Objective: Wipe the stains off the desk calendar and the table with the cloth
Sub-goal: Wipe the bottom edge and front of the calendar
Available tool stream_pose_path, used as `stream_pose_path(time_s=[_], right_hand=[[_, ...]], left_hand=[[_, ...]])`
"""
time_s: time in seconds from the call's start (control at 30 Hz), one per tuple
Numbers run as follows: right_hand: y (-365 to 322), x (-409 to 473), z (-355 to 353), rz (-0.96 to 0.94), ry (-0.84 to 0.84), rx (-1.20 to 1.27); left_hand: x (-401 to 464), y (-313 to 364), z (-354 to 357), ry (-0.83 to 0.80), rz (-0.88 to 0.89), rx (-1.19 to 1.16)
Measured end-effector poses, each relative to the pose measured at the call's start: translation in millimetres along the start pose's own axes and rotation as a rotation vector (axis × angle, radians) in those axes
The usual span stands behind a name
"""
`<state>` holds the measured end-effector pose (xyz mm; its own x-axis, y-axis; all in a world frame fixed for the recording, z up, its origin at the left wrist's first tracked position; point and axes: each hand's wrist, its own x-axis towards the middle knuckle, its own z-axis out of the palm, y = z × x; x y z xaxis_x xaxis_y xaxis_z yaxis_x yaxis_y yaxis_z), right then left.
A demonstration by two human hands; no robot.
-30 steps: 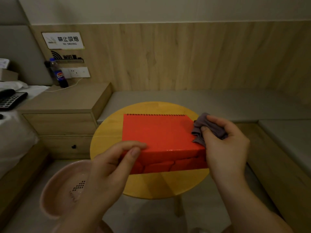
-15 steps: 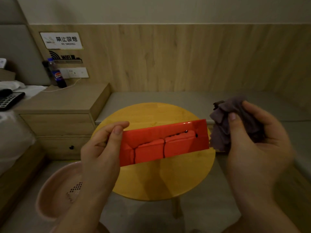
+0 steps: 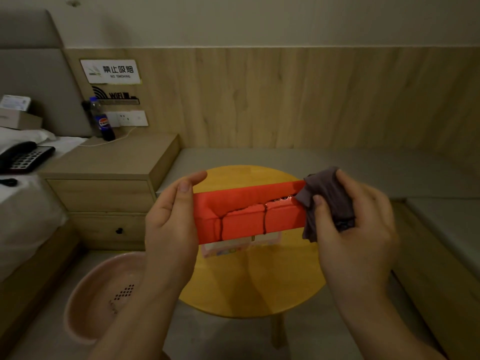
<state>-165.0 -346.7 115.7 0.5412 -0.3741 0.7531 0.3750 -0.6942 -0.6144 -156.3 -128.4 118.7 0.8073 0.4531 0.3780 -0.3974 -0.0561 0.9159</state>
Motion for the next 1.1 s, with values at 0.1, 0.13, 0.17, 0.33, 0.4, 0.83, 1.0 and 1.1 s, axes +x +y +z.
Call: stream_pose_path(time_s=[0.1, 0.13, 0.17, 0.33, 0.4, 0.83, 1.0, 1.1], right_hand=[[1.0, -0.7, 3.0, -0.033, 0.018, 0.021], [0.6, -1.2, 4.2, -0.044, 0.021, 0.025], [-0.2, -1.6, 5.5, -0.056, 0.023, 0.029], [-8.1, -8.4, 15.4, -0.092, 0.030, 0.067], [-13.9, -12.7, 20.9, -0.103, 0.023, 0.084], [-54.6, -37.3, 48.3, -0.221, -0.061, 0.223], [-49.3, -32.4, 44.9, -0.233, -0.037, 0.212], [-35.9, -21.6, 37.4, -0.206, 0.004, 0.152]], left_hand=[[2.1, 0.9, 1.5, -0.001, -0.015, 0.013], [2.3, 1.5, 2.1, -0.005, -0.014, 0.015], [2.5, 1.9, 3.0, -0.008, -0.014, 0.015], [2.0, 5.0, 8.3, -0.017, -0.028, 0.000], [1.2, 6.9, 10.1, -0.025, -0.033, -0.004], [-1.4, 10.0, 12.3, -0.004, -0.035, -0.023], [0.7, 7.2, 9.9, 0.011, -0.033, -0.019], [3.2, 4.9, 6.3, 0.014, -0.042, -0.010]])
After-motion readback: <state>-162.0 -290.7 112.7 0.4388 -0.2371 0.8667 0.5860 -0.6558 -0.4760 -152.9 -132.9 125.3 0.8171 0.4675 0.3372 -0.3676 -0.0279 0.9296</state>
